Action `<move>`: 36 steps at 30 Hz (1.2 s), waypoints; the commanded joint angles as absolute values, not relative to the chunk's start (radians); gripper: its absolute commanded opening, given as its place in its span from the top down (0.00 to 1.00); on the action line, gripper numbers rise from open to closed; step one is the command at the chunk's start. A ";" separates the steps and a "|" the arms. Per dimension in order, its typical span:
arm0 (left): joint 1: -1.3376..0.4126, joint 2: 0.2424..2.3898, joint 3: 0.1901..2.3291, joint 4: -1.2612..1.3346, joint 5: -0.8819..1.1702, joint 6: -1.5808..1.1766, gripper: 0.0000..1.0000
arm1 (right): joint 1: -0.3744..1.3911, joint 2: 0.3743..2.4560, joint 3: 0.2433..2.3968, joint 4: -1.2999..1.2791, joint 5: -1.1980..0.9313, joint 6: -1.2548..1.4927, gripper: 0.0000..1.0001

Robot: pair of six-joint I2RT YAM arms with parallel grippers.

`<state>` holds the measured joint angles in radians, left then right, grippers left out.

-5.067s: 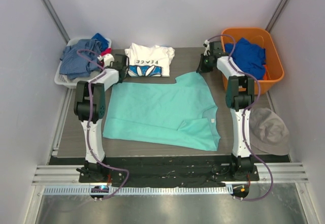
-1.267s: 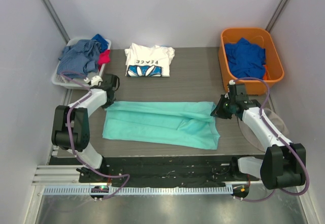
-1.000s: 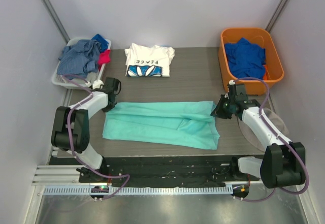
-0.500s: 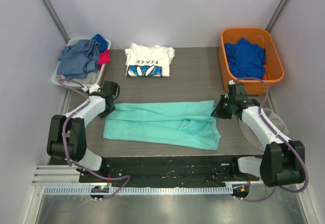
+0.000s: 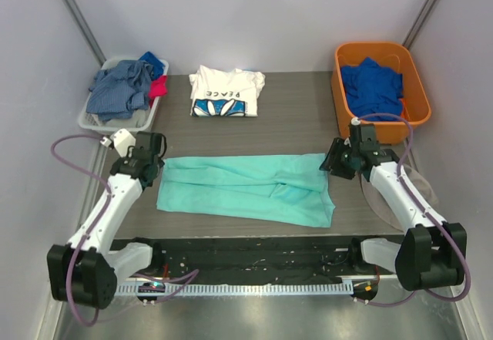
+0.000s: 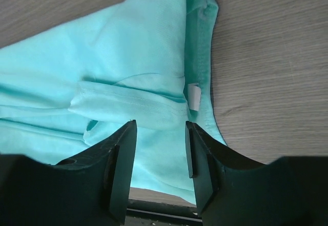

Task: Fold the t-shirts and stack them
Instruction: Fold the tshirt

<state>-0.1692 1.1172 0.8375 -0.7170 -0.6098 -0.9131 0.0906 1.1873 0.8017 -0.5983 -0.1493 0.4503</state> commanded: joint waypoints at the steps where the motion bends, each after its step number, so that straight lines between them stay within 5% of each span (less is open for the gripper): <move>1: -0.173 0.965 0.784 -0.715 -0.641 -0.922 0.44 | 0.092 1.141 0.871 -0.572 -0.145 0.445 0.49; 9: -0.172 0.736 0.687 -0.615 -0.563 -0.873 0.38 | 0.226 1.356 0.946 -0.413 -0.227 0.475 0.49; 19: -0.172 0.692 0.692 -0.696 -0.546 -0.877 0.31 | 0.547 1.799 1.331 -0.304 -0.195 0.477 0.49; 36: -0.173 0.644 0.641 -0.703 -0.552 -0.879 0.30 | 0.776 2.135 1.643 -0.382 -0.233 0.315 0.49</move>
<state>-0.1703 0.6567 0.6495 -0.7097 -0.5446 -0.8825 0.7418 2.1132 1.5623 -0.3622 -0.2260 0.3580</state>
